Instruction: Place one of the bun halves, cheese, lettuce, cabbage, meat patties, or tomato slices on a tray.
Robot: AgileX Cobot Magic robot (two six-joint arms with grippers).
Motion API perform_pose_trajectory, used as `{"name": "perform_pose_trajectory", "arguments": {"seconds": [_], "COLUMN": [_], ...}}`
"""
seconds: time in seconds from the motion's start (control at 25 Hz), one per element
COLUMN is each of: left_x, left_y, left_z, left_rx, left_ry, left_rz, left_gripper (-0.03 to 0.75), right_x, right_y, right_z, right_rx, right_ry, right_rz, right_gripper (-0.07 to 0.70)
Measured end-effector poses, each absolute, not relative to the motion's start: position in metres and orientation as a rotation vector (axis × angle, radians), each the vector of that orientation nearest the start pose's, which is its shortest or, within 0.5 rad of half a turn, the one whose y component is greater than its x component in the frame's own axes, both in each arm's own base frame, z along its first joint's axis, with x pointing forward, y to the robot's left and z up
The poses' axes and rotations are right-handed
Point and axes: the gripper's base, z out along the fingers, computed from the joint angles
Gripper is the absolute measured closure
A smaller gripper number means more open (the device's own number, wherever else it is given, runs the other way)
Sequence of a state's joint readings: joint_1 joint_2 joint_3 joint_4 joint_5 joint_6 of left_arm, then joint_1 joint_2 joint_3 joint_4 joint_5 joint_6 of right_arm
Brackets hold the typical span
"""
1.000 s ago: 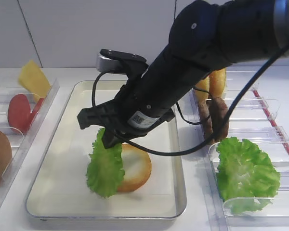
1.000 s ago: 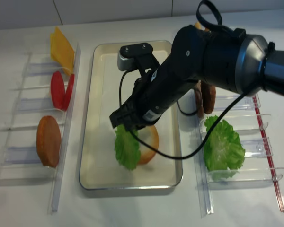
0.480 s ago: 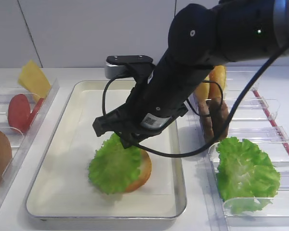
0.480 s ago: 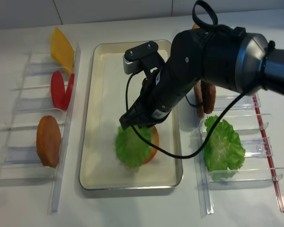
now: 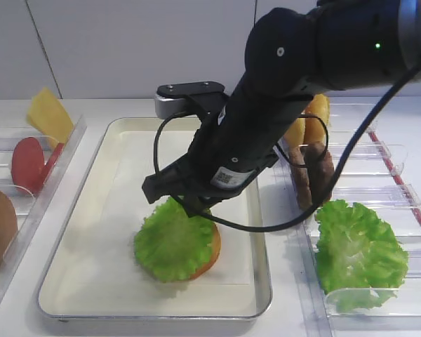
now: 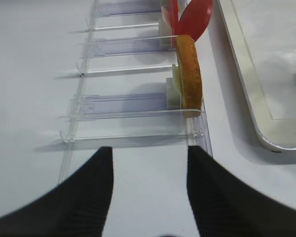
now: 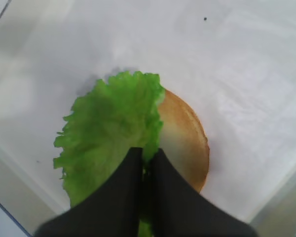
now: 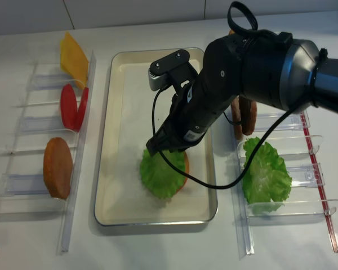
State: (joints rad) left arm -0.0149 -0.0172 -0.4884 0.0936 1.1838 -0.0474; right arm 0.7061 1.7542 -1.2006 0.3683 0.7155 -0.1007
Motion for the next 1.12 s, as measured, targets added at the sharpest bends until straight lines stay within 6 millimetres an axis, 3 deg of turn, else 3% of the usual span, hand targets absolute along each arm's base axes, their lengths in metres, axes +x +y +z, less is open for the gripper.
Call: {"name": "perform_pose_trajectory", "arguments": {"seconds": [0.2, 0.28, 0.32, 0.52, 0.6, 0.72, 0.88, 1.12], "left_x": [-0.012, -0.012, -0.012, -0.012, -0.012, -0.012, -0.012, -0.012], "left_y": [0.008, 0.008, 0.008, 0.008, 0.008, 0.008, 0.008, 0.008], "left_z": [0.265, 0.265, 0.265, 0.265, 0.265, 0.265, 0.265, 0.265], "left_rx": [-0.047, -0.047, -0.047, -0.047, -0.047, -0.047, -0.047, -0.047], "left_ry": [2.158, 2.158, 2.158, 2.158, 2.158, 2.158, 2.158, 2.158], "left_rz": [0.078, 0.078, 0.078, 0.078, 0.078, 0.078, 0.078, 0.078], "left_gripper": [0.376, 0.376, 0.376, 0.376, 0.376, 0.376, 0.376, 0.376], "right_x": [0.259, 0.259, 0.259, 0.259, 0.259, 0.258, 0.255, 0.248], "right_y": [0.249, 0.248, 0.248, 0.248, 0.249, 0.248, 0.244, 0.227], "right_z": [0.219, 0.219, 0.219, 0.219, 0.220, 0.219, 0.227, 0.271], "right_rx": [-0.819, -0.838, -0.847, -0.852, -0.851, -0.860, -0.895, -0.907], "right_ry": [2.699, 2.695, 2.692, 2.689, 2.686, 2.699, 2.682, 2.532], "right_rz": [0.547, 0.542, 0.540, 0.540, 0.540, 0.539, 0.512, 0.472], "right_gripper": [0.568, 0.517, 0.472, 0.097, 0.044, 0.038, 0.085, 0.108]}}
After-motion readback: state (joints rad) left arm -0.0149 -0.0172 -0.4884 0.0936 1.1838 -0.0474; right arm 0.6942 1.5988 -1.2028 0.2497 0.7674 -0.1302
